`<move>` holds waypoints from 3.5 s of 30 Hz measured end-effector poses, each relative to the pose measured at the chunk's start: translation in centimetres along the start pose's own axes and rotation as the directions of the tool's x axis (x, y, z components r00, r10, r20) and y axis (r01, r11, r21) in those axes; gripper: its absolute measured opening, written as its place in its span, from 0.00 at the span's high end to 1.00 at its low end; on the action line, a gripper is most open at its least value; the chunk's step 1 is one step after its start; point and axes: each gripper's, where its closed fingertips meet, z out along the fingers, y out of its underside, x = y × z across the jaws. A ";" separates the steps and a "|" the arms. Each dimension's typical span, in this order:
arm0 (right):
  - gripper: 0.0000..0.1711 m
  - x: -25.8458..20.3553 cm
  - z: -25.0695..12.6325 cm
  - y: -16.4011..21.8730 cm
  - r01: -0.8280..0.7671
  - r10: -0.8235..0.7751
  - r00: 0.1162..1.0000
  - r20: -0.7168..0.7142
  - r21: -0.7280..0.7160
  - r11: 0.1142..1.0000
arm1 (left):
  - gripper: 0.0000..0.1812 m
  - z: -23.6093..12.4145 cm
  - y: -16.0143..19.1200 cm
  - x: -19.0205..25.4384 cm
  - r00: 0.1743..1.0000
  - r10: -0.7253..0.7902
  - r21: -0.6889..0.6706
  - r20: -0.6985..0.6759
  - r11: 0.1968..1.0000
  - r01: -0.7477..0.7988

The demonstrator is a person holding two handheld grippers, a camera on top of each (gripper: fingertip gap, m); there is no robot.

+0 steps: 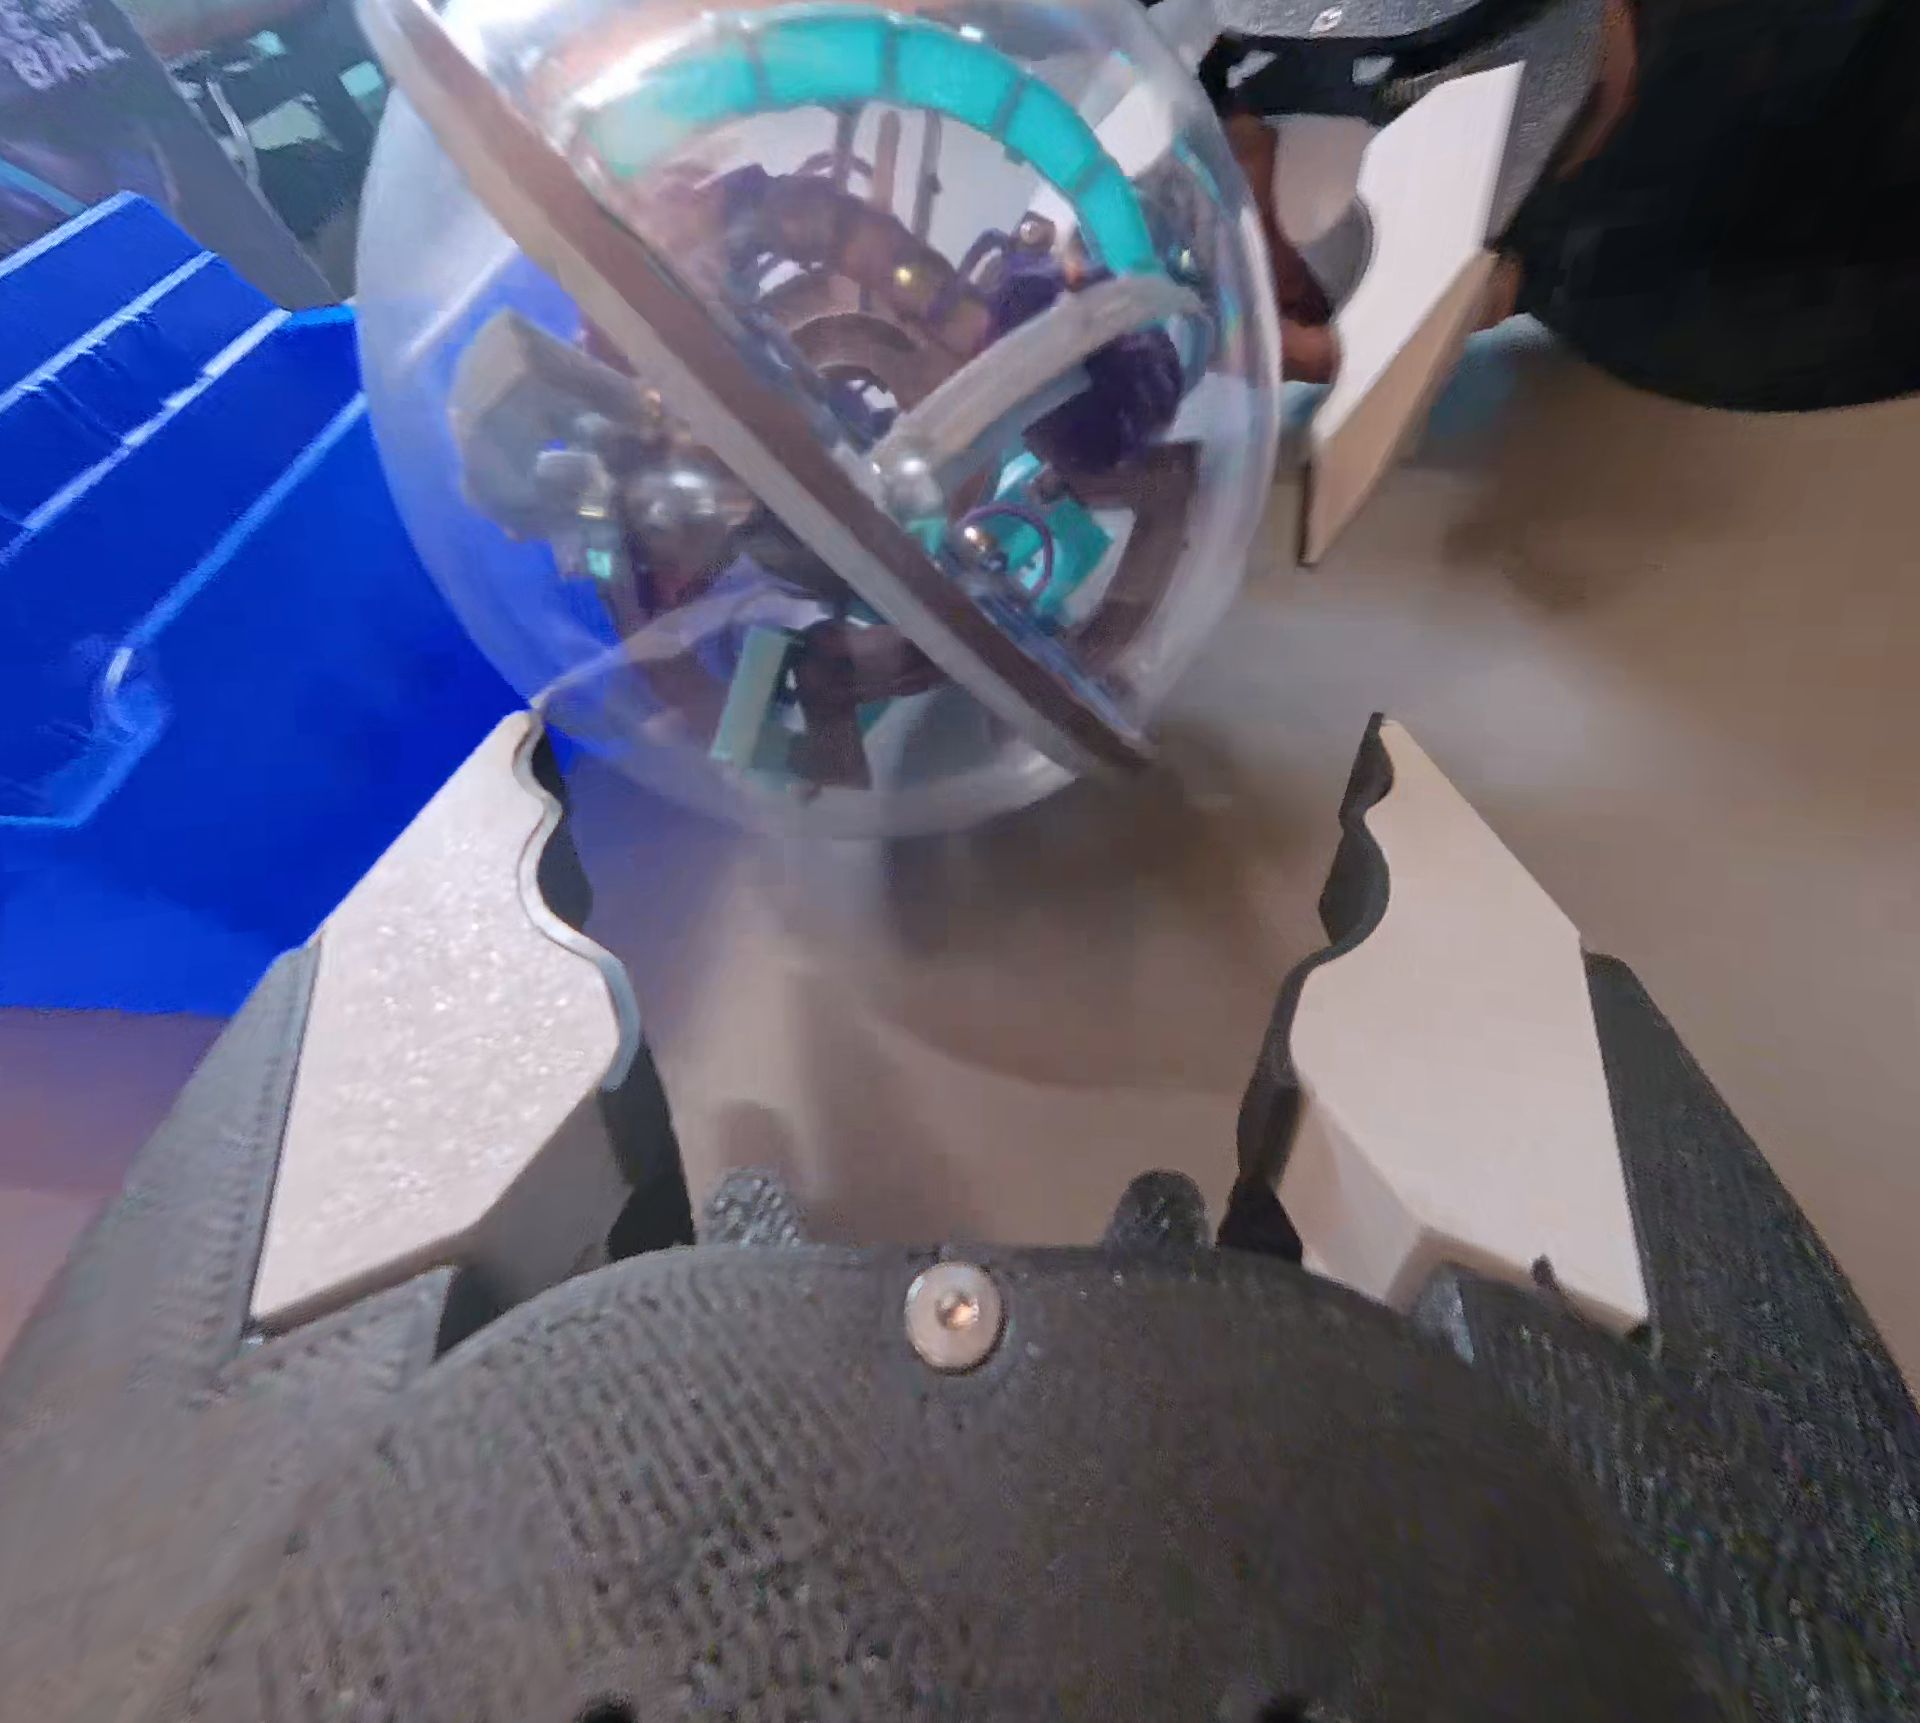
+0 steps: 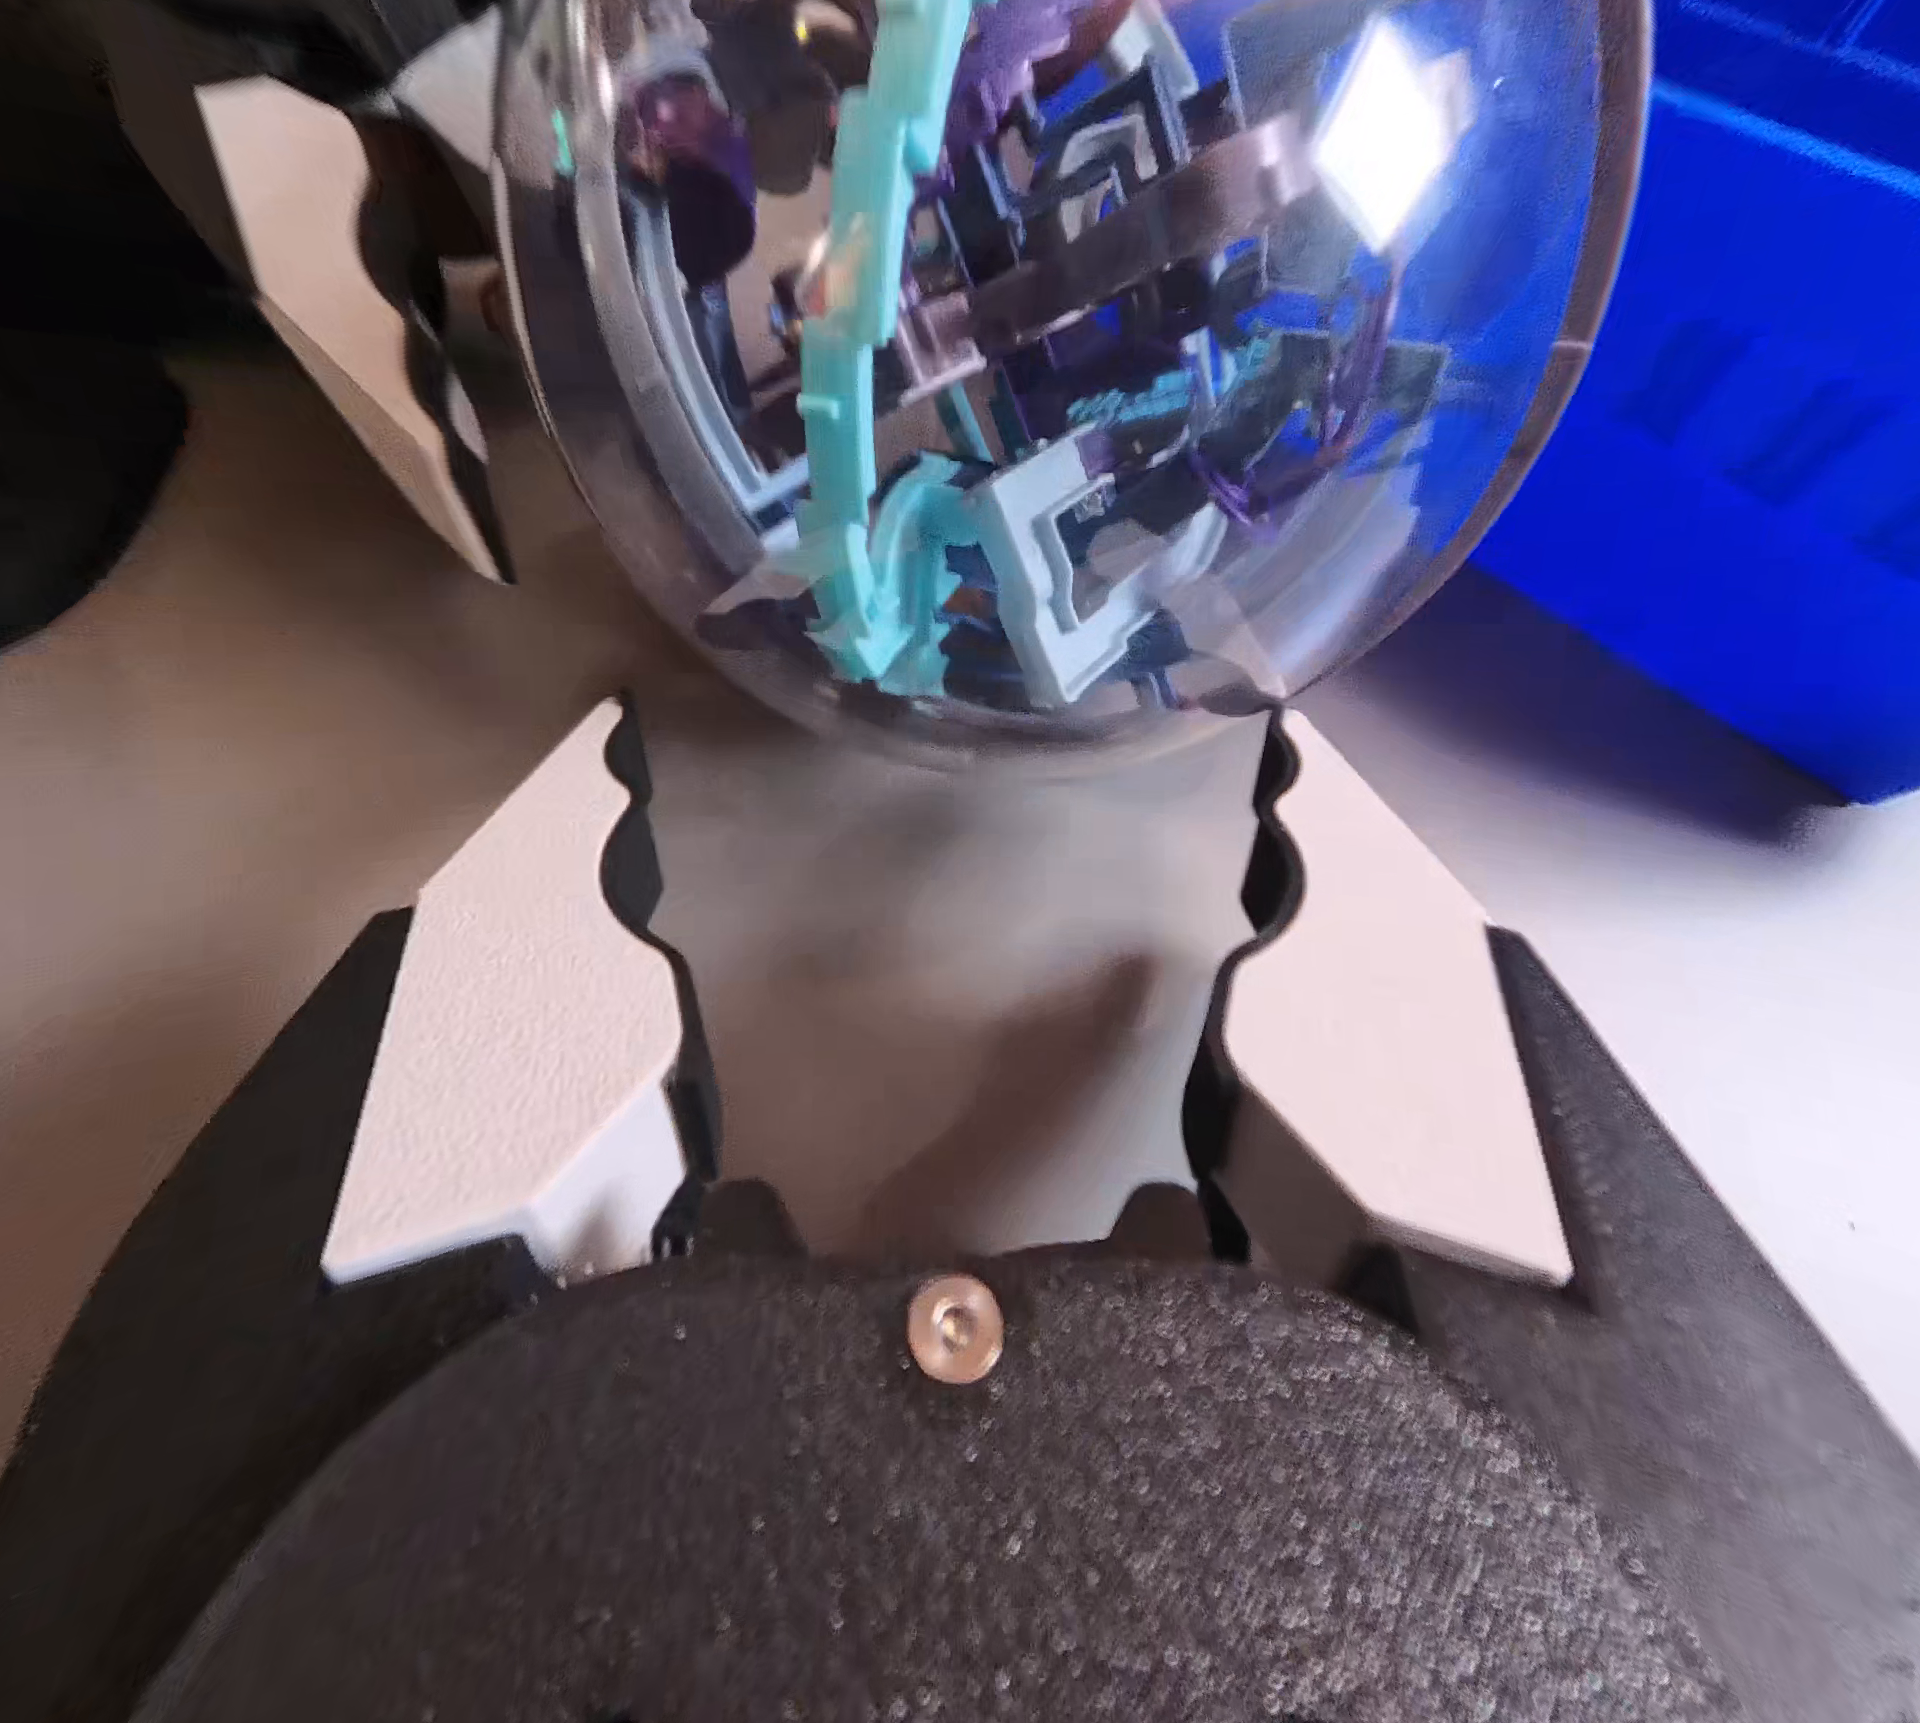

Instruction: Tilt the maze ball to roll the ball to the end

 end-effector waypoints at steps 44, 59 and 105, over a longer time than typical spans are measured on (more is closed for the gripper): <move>0.28 3.1 -3.1 -3.5 -0.288 0.233 0.949 0.211 0.291 0.912 | 0.25 3.1 -4.3 -1.6 1.000 0.011 0.149 -0.001 0.989 -0.011; 0.27 3.1 -3.2 -3.3 -0.344 0.280 0.928 0.246 0.277 0.897 | 0.26 2.8 -5.1 -1.4 1.000 0.016 0.179 0.020 0.984 -0.019; 0.23 2.3 -3.1 -2.4 -0.516 0.408 0.805 0.431 0.167 0.840 | 0.33 2.0 -7.2 0.0 0.990 0.111 0.280 0.082 0.951 -0.129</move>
